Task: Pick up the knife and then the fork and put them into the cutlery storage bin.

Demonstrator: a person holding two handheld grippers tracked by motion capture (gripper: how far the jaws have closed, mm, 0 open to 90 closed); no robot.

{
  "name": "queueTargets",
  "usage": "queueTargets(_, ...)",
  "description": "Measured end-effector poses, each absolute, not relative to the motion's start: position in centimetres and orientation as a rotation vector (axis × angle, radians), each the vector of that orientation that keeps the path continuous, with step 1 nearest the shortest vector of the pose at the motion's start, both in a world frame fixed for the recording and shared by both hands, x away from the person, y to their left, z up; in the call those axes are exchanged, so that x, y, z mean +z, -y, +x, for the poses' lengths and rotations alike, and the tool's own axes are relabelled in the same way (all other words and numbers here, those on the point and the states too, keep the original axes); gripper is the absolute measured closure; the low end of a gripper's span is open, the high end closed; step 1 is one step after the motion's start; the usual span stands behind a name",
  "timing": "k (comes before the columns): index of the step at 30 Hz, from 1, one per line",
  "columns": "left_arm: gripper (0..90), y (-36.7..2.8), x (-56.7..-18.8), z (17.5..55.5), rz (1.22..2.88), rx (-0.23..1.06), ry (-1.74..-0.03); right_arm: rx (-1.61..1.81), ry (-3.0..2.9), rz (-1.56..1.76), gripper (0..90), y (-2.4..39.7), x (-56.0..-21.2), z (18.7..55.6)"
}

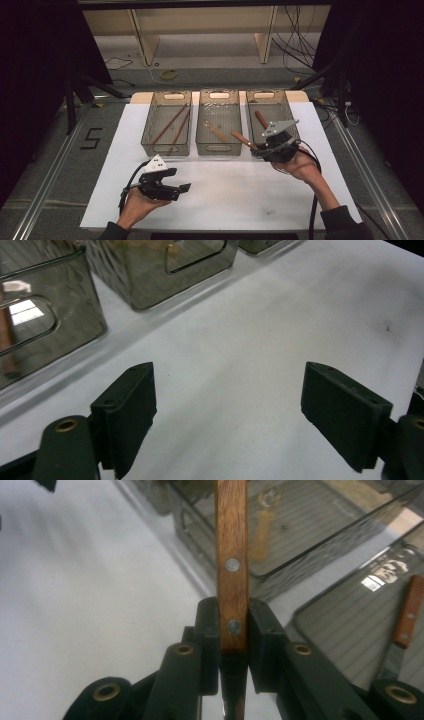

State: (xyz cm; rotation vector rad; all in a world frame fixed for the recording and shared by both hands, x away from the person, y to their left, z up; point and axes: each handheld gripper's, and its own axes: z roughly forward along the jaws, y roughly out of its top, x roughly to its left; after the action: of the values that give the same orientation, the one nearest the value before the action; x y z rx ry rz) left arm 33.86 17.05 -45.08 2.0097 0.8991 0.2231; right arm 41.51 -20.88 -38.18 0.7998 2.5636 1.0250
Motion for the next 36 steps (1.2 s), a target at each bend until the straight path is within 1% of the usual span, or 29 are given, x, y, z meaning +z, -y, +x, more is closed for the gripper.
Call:
queueTargets(3, 21.7, -17.4, -45.1, 33.8, 1.999, 0.247, -0.922, 1.017, -2.532, 0.849, 78.0, 21.4, -37.6, 42.7)
queueTargets(12, 21.6, -18.5, -45.1, 33.6, 1.946, 0.255, -0.961, 1.001, -2.457, 0.983, 77.9, 22.7, -36.6, 45.9)
queueTargets(28, 21.3, -18.6, -45.3, 33.1, 1.943, 0.252, -0.944, 0.902, -2.39, 1.155, 77.9, 23.4, -36.9, 50.8)
queueTargets(36, 21.0, -18.7, -45.4, 33.1, 1.935, 0.255, -0.949, 0.855, -2.357, 1.268, 77.8, 23.6, -38.1, 52.9)
